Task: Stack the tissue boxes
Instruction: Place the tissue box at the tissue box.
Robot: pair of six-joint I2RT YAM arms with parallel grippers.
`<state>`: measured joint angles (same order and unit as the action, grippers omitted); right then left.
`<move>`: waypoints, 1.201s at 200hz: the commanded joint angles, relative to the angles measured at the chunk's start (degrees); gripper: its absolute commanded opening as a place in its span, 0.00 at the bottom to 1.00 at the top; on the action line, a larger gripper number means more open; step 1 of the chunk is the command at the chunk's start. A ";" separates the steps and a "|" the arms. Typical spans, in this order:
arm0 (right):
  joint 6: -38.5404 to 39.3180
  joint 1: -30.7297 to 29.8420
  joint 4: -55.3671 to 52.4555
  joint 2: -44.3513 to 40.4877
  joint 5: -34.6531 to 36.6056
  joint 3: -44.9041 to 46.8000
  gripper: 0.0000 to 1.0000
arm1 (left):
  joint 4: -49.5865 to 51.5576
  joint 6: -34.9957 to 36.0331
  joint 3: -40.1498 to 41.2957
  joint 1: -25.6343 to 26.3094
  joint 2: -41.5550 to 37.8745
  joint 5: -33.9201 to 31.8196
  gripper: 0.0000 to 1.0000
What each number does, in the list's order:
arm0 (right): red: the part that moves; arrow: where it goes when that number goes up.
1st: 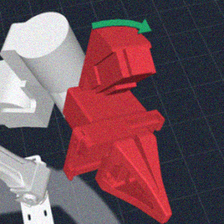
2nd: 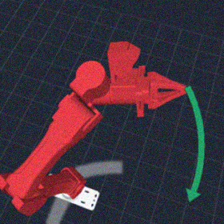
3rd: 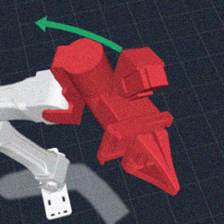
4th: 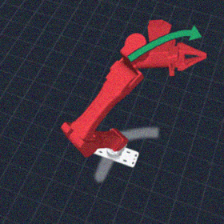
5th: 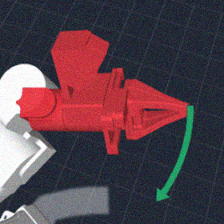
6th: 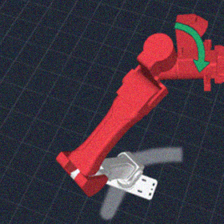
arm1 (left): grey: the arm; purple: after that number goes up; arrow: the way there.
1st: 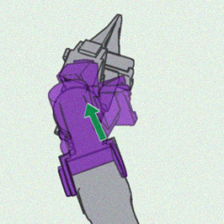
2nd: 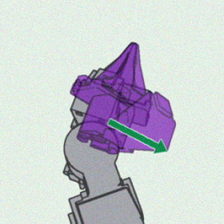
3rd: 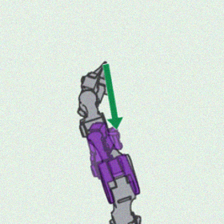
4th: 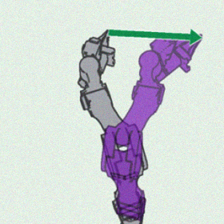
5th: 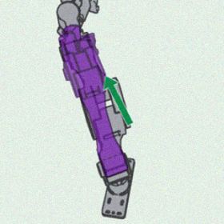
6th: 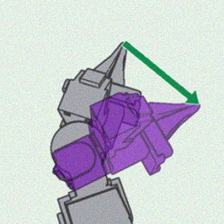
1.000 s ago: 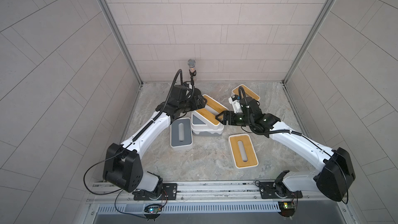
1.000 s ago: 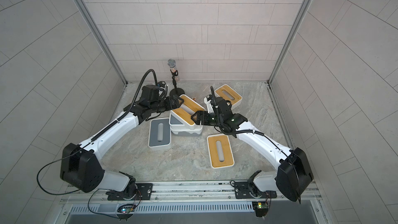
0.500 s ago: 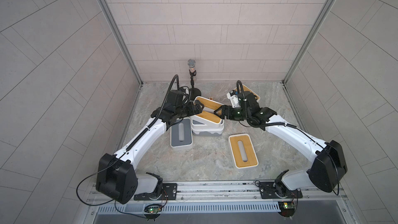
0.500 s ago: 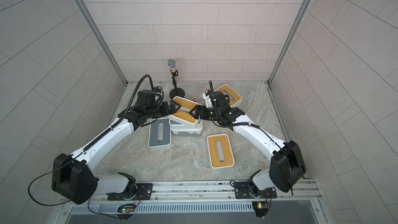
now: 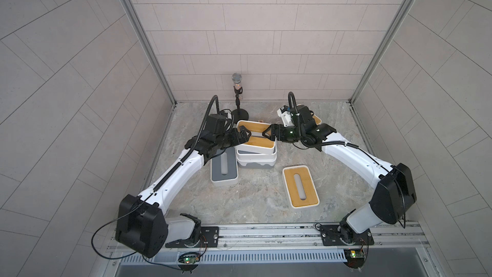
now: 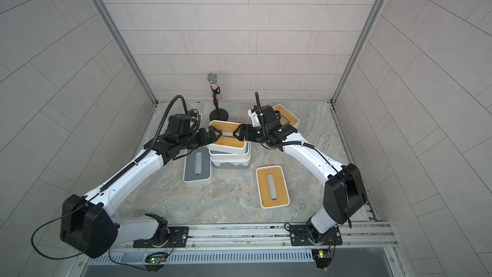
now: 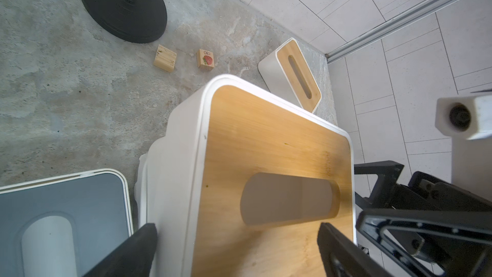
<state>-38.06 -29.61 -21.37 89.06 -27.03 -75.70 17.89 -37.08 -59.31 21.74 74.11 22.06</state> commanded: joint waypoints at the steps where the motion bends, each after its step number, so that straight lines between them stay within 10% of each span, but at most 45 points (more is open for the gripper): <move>1: 1.38 -0.32 -0.85 0.98 -2.85 -2.17 0.86 | -0.49 -1.11 0.62 1.63 -1.16 3.17 1.00; 240: 4.26 -0.29 -6.22 -0.55 -0.05 -2.69 0.86 | 1.09 -3.78 -0.11 3.09 -3.88 -4.82 1.00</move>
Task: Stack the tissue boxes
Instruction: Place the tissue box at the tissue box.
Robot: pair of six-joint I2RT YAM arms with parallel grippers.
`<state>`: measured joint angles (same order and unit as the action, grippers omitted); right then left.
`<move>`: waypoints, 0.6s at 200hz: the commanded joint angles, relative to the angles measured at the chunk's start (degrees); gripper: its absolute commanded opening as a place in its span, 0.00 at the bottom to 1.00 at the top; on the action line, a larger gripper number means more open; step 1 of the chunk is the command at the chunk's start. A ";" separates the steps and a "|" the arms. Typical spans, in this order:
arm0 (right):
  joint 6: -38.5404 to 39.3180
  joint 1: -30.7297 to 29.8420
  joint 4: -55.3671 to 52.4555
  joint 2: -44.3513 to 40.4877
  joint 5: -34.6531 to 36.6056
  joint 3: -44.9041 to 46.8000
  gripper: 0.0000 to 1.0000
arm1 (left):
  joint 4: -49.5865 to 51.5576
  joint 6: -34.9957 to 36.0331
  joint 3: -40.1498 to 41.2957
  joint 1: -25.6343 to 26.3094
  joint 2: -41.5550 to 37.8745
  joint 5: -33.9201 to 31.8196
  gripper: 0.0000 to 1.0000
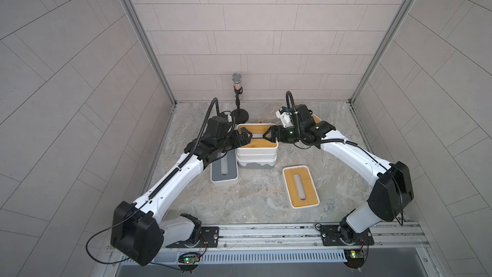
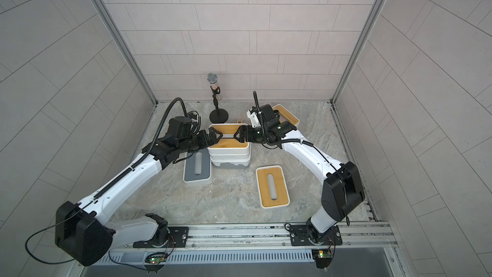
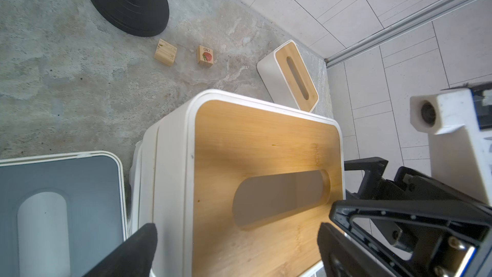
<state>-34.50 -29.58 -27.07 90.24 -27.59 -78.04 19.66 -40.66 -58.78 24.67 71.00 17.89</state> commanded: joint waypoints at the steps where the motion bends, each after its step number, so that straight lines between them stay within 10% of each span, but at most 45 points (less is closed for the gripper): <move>1: 0.73 -0.30 -0.56 -1.73 0.52 -0.35 0.86 | -0.68 -0.20 -0.67 0.14 -0.78 -0.65 1.00; 120: 2.51 1.69 -2.84 -10.11 1.23 3.15 0.92 | 13.96 3.61 -2.43 -1.01 -8.67 -14.24 1.00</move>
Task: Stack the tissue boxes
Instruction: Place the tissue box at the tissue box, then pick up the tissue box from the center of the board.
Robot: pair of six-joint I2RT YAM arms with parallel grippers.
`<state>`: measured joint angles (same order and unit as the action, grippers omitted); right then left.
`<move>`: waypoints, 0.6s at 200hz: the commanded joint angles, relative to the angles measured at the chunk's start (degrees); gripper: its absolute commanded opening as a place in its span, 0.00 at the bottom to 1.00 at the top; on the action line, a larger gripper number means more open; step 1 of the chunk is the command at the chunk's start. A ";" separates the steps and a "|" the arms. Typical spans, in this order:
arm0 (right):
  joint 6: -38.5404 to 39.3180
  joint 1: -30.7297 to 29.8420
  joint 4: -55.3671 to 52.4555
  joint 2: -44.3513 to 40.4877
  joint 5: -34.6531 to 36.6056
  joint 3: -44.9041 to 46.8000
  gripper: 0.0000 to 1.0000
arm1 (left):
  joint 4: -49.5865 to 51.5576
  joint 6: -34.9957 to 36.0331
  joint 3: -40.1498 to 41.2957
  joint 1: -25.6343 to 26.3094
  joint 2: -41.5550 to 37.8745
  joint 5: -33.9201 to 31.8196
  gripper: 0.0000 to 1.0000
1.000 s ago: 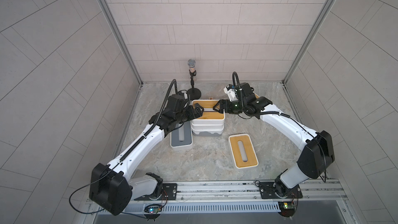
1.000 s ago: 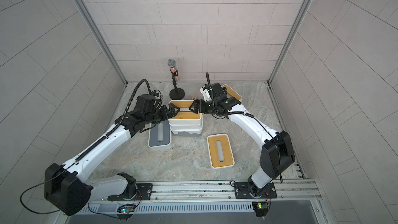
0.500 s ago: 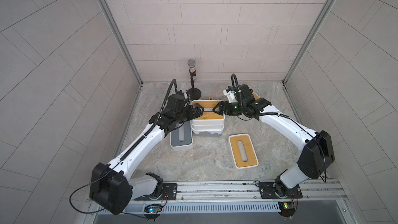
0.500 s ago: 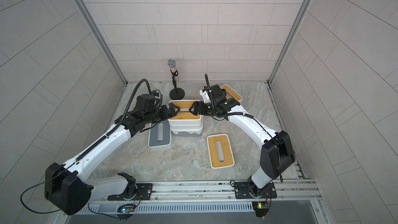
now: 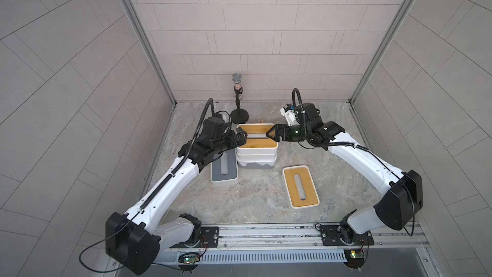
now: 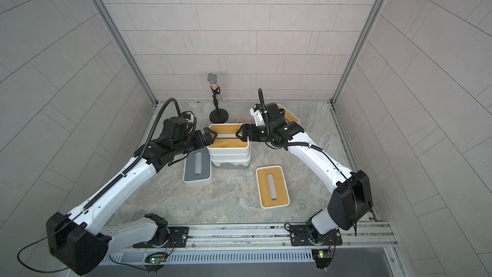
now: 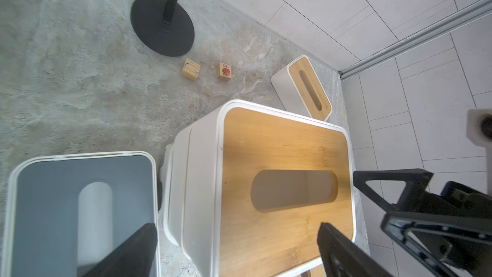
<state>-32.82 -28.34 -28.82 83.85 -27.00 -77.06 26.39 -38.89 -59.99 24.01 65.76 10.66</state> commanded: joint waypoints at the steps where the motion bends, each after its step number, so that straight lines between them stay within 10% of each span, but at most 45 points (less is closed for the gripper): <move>1: 0.87 0.46 -1.12 -3.89 0.59 2.30 0.92 | 7.38 1.95 -1.16 -0.36 -3.52 -7.29 1.00; 120: -3.13 -3.07 8.43 -23.18 -1.71 24.51 0.96 | 16.32 -0.70 12.50 -0.37 -3.49 -20.67 1.00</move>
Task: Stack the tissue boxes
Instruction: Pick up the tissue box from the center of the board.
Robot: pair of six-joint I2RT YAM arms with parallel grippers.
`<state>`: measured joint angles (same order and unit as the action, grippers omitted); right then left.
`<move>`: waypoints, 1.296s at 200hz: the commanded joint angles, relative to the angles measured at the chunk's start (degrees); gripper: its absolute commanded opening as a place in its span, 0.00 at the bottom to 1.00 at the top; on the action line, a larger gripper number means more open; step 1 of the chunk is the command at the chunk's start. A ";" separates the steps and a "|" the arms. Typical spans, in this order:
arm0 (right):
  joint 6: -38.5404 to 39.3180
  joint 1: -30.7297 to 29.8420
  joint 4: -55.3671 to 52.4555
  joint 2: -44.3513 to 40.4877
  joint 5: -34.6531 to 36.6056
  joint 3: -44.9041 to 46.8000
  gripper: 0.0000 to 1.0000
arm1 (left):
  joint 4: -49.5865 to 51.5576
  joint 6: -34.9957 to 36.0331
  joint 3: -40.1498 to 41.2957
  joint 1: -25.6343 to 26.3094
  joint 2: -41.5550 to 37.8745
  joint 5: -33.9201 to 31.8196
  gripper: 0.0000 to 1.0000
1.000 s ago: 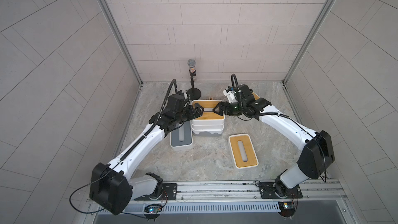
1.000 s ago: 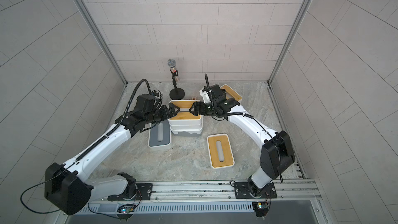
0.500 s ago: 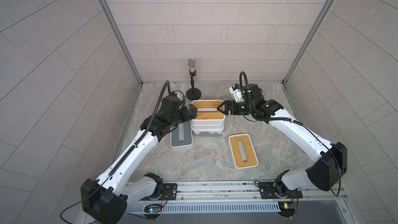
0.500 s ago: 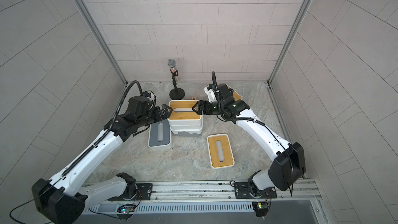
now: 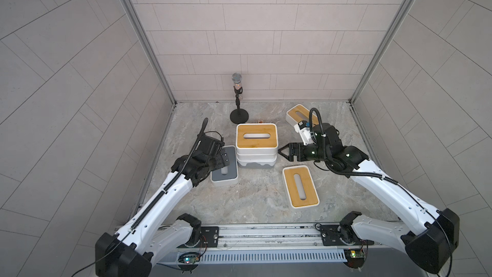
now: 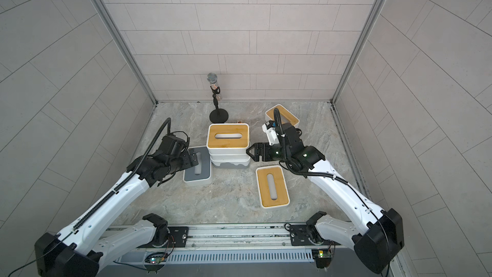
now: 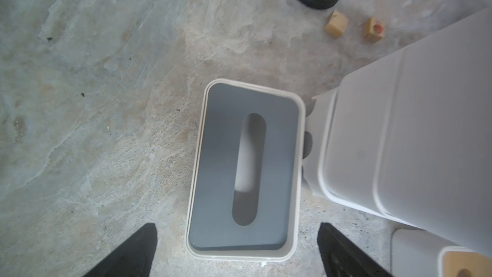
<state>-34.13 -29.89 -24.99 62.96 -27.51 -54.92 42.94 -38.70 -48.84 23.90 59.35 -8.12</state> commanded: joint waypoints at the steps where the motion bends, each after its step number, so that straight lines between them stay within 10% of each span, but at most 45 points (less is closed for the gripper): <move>1: -1.82 -1.64 4.69 -2.39 -1.22 2.49 0.96 | -0.31 -0.88 1.37 -0.26 3.11 -1.85 1.00; 107: -0.59 -1.88 4.34 -3.83 -0.18 4.23 0.98 | -6.33 -1.19 2.65 -0.73 17.74 -4.28 0.85; 259: -0.05 -1.32 3.37 -2.61 1.14 3.76 0.99 | -11.64 0.82 8.08 -7.91 18.74 -0.37 0.52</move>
<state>-34.68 -31.44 -21.12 60.18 -27.55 -49.91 30.15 -37.91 -43.33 17.72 80.05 -7.60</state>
